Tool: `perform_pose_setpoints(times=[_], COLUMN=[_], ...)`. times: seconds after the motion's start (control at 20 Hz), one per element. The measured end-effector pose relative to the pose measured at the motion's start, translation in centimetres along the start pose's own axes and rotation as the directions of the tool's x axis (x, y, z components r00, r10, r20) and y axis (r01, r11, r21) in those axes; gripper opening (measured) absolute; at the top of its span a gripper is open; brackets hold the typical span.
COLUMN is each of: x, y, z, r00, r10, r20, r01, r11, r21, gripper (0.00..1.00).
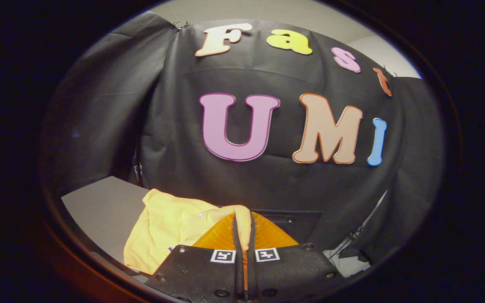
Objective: Put the clothes into the washing machine and then close the washing machine lid.
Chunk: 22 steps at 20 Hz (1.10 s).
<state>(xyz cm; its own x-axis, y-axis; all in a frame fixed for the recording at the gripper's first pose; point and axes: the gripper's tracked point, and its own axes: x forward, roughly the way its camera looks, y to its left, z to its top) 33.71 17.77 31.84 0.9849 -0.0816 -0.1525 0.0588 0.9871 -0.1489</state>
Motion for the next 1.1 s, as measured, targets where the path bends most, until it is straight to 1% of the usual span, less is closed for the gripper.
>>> perform_pose_setpoints(times=[0.15,0.3,0.35,0.4,0.5,0.6,0.7,1.1], x=[0.6,1.5,1.8,2.0,2.6,3.0,3.1,0.9], y=[-2.8,-4.7,-4.9,-5.1,-5.4,-5.3,-5.2,-6.3], z=[-0.8,-2.1,-2.9,-3.9,-4.2,-4.4,-4.9,-6.1], r00=[0.998,0.996,0.996,0.995,0.996,0.997,0.997,0.998], r10=[-0.063,-0.085,-0.084,-0.082,-0.078,-0.065,-0.059,-0.054], r20=[-0.007,-0.017,-0.032,-0.049,-0.039,-0.036,-0.044,-0.018], r01=[0.063,0.086,0.086,0.085,0.081,0.069,0.065,0.056], r11=[0.998,0.995,0.995,0.995,0.992,0.989,0.989,0.986], r21=[0.014,0.046,0.051,0.058,0.095,0.129,0.133,0.16], gripper=[0.03,0.03,0.05,0.14,0.31,0.33,0.34,0.36])
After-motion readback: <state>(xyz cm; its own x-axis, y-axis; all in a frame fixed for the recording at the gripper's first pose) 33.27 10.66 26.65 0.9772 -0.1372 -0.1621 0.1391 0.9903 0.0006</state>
